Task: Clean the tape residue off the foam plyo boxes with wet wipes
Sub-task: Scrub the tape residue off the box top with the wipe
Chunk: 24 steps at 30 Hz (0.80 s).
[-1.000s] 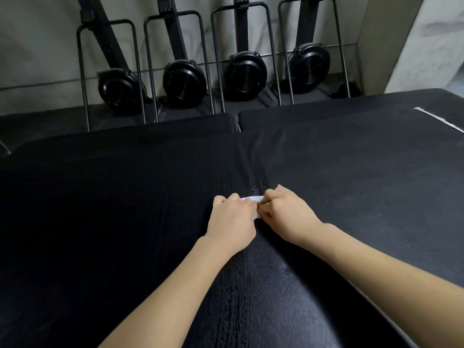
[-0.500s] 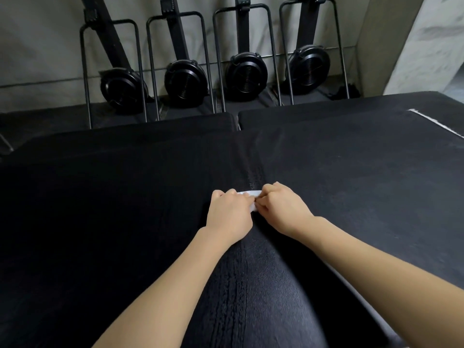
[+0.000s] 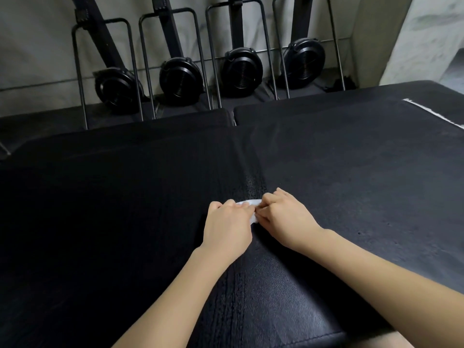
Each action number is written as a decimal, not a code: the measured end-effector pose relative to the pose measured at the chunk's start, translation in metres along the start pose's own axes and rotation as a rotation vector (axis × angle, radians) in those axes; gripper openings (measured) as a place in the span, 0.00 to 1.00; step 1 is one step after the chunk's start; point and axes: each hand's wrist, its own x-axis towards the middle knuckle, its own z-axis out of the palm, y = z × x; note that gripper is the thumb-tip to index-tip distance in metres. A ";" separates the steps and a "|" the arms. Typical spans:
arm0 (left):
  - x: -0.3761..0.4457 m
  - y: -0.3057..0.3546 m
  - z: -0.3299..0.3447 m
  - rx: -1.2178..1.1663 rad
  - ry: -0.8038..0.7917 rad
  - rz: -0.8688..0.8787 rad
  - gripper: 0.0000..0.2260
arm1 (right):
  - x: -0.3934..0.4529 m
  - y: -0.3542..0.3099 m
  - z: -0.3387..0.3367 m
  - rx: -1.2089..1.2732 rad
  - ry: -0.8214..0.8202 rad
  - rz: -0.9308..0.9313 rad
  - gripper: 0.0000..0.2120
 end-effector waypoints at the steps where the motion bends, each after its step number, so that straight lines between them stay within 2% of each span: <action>1: 0.005 -0.001 0.002 -0.006 0.002 -0.010 0.07 | 0.004 0.002 0.002 -0.011 -0.003 0.008 0.15; 8: 0.010 0.004 -0.006 -0.002 -0.082 -0.054 0.11 | 0.007 0.002 -0.001 0.058 -0.031 0.084 0.13; 11: -0.010 0.014 -0.012 0.021 -0.090 -0.037 0.08 | -0.009 -0.010 -0.013 0.072 -0.042 0.065 0.14; 13: -0.028 0.021 -0.015 0.010 -0.034 -0.014 0.03 | -0.028 -0.017 -0.021 0.079 -0.055 0.051 0.12; 17: -0.062 0.036 -0.014 0.029 -0.023 0.031 0.02 | -0.065 -0.028 -0.035 0.082 -0.078 0.013 0.12; 24: -0.062 0.030 -0.018 0.005 -0.097 -0.026 0.14 | -0.059 -0.032 -0.035 0.004 -0.059 0.014 0.11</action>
